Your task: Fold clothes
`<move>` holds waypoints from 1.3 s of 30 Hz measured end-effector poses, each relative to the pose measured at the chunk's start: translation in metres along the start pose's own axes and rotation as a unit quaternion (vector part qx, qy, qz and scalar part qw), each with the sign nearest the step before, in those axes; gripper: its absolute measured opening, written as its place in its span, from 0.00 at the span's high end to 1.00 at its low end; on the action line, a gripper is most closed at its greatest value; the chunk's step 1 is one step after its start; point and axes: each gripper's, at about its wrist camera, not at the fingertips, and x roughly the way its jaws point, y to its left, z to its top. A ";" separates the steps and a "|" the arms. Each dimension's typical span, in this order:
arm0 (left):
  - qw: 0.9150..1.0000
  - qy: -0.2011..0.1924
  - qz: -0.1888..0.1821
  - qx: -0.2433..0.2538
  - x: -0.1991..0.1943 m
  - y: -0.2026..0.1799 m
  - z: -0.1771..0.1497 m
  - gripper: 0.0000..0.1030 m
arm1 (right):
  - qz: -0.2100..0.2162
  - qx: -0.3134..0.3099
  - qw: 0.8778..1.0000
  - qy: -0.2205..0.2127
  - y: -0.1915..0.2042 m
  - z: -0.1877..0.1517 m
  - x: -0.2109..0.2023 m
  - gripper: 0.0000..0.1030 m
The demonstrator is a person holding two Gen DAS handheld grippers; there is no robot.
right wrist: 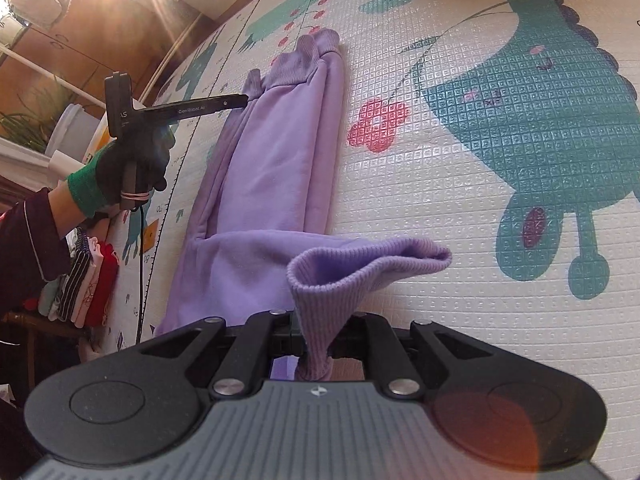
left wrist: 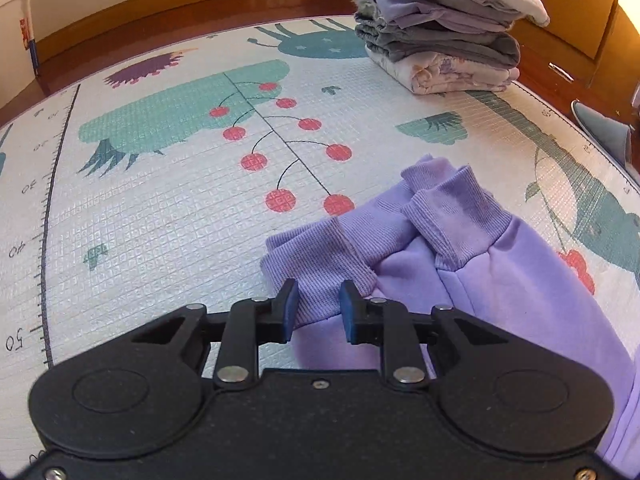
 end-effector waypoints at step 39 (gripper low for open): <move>0.988 -0.068 -0.073 -0.120 -0.083 -0.007 -0.059 0.92 | 0.020 -0.012 0.999 -0.026 0.015 0.010 -0.020 0.90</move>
